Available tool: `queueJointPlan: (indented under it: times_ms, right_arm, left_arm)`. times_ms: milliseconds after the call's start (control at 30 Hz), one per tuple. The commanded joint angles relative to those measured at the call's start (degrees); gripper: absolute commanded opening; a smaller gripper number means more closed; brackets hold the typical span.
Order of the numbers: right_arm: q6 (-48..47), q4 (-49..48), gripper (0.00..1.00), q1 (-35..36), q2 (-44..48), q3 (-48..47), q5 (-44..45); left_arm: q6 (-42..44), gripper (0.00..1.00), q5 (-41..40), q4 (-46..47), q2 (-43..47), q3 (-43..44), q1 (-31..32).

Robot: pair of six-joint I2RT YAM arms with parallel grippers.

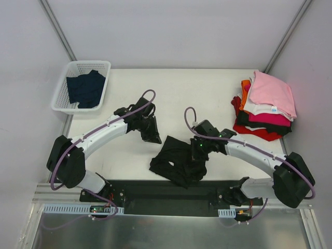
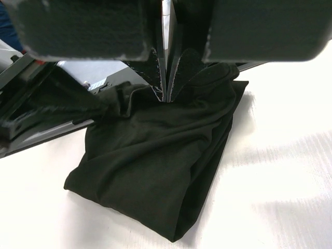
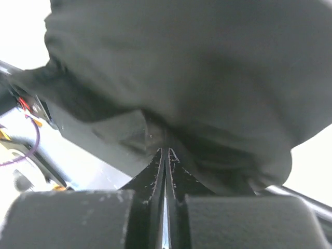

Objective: Fold and stack the t-shirts
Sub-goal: Fold the long partially folded tshirt into a neat square

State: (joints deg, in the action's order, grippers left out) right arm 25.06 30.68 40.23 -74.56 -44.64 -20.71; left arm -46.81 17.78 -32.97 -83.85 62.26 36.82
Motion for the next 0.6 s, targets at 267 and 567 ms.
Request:
queueJointPlan:
  times_ms: [267, 567]
  right_arm:
    - [18.7, 1.0, 0.01, 25.0, 4.9, 2.2, 13.2]
    - [16.9, 9.3, 0.01, 26.7, 6.0, -5.9, 18.6]
  left_arm:
    - [0.7, 0.0, -0.9, 0.4, 7.9, -7.9, 1.2]
    - [2.4, 0.0, -2.1, 0.8, 6.8, -4.6, 1.4]
